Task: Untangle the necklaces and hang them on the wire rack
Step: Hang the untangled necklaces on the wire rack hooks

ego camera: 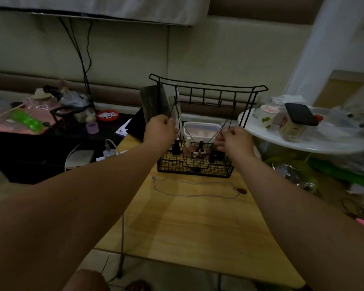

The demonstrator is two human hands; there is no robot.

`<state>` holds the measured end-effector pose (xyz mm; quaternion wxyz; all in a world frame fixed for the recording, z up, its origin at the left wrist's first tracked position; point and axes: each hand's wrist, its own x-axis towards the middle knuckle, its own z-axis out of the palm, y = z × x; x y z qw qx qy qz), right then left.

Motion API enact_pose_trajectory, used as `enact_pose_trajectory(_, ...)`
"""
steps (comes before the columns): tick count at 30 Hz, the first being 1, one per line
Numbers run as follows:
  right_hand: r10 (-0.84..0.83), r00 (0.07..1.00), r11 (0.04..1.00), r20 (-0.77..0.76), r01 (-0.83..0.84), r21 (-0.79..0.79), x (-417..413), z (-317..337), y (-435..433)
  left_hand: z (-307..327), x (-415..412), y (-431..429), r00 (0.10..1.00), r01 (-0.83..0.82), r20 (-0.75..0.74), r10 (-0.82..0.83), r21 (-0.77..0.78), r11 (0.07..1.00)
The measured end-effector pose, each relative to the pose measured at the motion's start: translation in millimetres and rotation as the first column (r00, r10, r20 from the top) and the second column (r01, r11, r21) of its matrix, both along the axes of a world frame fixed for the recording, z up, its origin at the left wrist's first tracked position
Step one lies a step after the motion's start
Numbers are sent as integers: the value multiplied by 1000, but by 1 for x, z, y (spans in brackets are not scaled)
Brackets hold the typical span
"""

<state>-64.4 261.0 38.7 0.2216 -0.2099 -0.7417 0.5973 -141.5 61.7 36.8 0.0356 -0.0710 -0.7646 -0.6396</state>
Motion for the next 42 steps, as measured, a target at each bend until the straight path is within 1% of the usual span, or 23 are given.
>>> enact_pose_trajectory(3,9,998,987,64,-19,157,5,-11,1,-11,7,-1,1000,-11,-31,6,-184,983)
enact_pose_trajectory(6,14,995,971,101,-38,237,9,-19,4,-17,11,-1,997,-34,-70,14,-289,957)
enact_pose_trajectory(11,41,993,961,112,-70,267,15,-22,6,-19,18,-2,995,-24,-98,-12,-350,937)
enact_pose_trajectory(14,40,992,953,119,-74,292,23,-23,5,-20,26,-5,992,-31,-128,-24,-416,909)
enact_pose_trajectory(16,39,991,951,129,-76,301,29,-24,5,-21,31,-7,993,-25,-118,-29,-430,903)
enact_pose_trajectory(19,32,984,940,175,-89,329,40,-24,7,-23,49,-12,995,-24,-95,-17,-417,908)
enact_pose_trajectory(22,54,967,896,250,-158,416,57,-35,5,-37,65,-17,996,1,-74,-42,-485,874)
enact_pose_trajectory(23,78,954,866,289,-209,454,66,-38,0,-43,71,-19,994,54,-48,-95,-541,839)
enact_pose_trajectory(24,114,938,829,328,-272,489,73,-43,-4,-50,76,-21,985,135,-1,-173,-618,775)
enact_pose_trajectory(25,150,915,787,375,-340,514,79,-49,-9,-57,80,-23,964,225,64,-257,-707,671)
enact_pose_trajectory(26,183,889,741,421,-406,535,83,-56,-14,-64,83,-24,936,295,126,-328,-790,538)
enact_pose_trajectory(27,207,864,690,459,-462,557,86,-62,-20,-69,86,-24,911,328,168,-377,-850,413)
enact_pose_trajectory(28,220,848,645,483,-497,580,87,-69,-25,-73,88,-24,898,316,168,-406,-889,330)
enact_pose_trajectory(29,221,838,614,499,-517,596,87,-73,-31,-74,92,-23,895,281,142,-422,-915,288)
enact_pose_trajectory(30,221,835,585,504,-527,616,87,-76,-36,-74,94,-22,896,248,113,-430,-930,271)
enact_pose_trajectory(32,228,834,541,503,-538,646,89,-77,-47,-75,99,-20,899,218,90,-429,-941,258)
enact_pose_trajectory(34,245,822,501,514,-561,659,88,-79,-55,-76,102,-17,892,230,94,-442,-936,265)
enact_pose_trajectory(35,257,812,494,525,-577,650,87,-79,-57,-75,103,-16,887,255,97,-451,-918,304)
enact_pose_trajectory(38,298,780,515,549,-616,596,83,-75,-58,-66,104,-14,870,370,103,-482,-783,501)
enact_pose_trajectory(40,339,768,554,543,-630,544,81,-66,-56,-51,106,-14,865,393,86,-494,-728,562)
enact_pose_trajectory(42,377,785,627,492,-607,487,83,-51,-54,-36,106,-14,869,398,78,-489,-697,596)
